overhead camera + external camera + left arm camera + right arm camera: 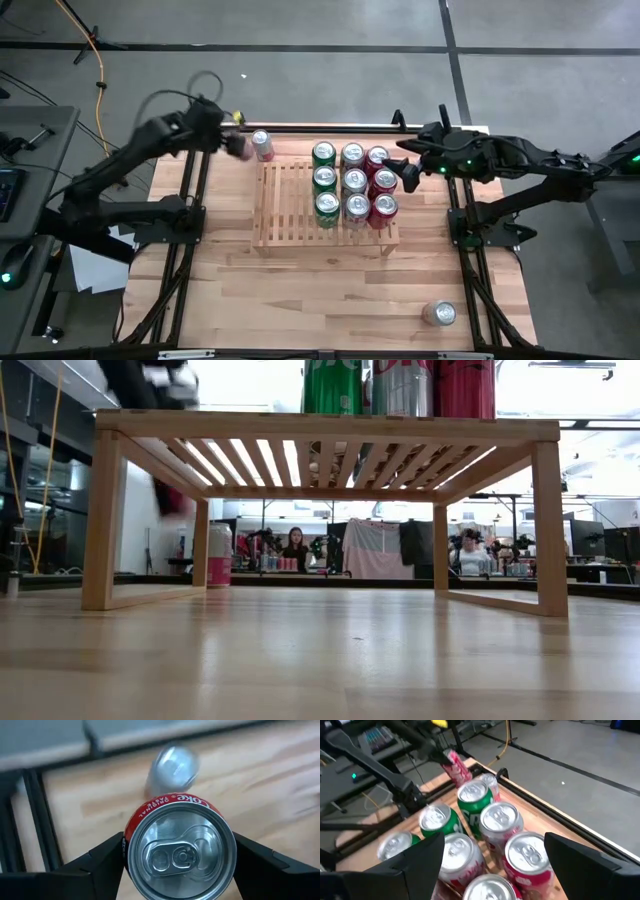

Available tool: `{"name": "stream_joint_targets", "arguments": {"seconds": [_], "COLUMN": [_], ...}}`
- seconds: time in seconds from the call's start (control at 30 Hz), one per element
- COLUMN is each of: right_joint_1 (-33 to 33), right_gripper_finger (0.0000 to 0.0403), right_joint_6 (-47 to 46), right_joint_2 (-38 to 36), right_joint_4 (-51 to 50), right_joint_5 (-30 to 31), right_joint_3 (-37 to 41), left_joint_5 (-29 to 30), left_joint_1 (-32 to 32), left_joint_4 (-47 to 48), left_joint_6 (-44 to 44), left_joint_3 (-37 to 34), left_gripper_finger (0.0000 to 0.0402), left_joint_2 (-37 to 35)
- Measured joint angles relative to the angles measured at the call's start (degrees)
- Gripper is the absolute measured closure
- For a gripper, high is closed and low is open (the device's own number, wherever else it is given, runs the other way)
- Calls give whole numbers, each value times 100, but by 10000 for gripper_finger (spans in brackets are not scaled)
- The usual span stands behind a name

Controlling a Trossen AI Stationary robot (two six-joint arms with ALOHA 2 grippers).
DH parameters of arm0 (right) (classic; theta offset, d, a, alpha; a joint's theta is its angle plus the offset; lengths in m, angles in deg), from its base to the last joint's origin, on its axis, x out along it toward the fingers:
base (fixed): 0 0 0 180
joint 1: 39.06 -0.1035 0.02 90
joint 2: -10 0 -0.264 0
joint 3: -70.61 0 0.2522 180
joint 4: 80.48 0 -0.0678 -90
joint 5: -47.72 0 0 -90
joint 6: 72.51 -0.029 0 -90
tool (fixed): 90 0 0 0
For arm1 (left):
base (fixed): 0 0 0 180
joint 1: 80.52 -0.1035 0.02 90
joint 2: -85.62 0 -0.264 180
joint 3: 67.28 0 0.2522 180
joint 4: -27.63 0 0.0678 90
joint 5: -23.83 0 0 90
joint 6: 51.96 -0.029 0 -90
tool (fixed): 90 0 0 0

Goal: Place canned beverage on shelf
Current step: Stack the red soda can on top of the red soda can on the shelf

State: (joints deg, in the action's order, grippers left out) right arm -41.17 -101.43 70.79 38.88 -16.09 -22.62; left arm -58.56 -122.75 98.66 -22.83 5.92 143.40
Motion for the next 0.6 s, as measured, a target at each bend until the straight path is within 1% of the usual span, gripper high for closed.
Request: {"name": "stream_joint_targets", "arguments": {"seconds": [0.2, 0.3, 0.47, 0.6], "right_joint_1": [0, -2, 0, 0], "right_gripper_finger": [75, 75, 75, 75], "right_joint_6": [72, 69, -93, 67], "right_joint_2": [0, 0, 1, 52], "right_joint_4": [336, 434, 670, 1045], "right_joint_5": [16, 81, 80, -107], "right_joint_3": [-2, -2, -2, -2], "left_joint_5": [248, 226, 143, -61], "left_joint_1": [280, 524, 1200, 1814], "left_joint_4": [523, 459, 473, 345], "left_joint_6": [-187, -200, -285, -670], "left_joint_3": [1852, 2596, 3553, 4198], "left_gripper_finger": [119, 119, 119, 119], "left_joint_2": [-42, 104, 618, 1196]}}
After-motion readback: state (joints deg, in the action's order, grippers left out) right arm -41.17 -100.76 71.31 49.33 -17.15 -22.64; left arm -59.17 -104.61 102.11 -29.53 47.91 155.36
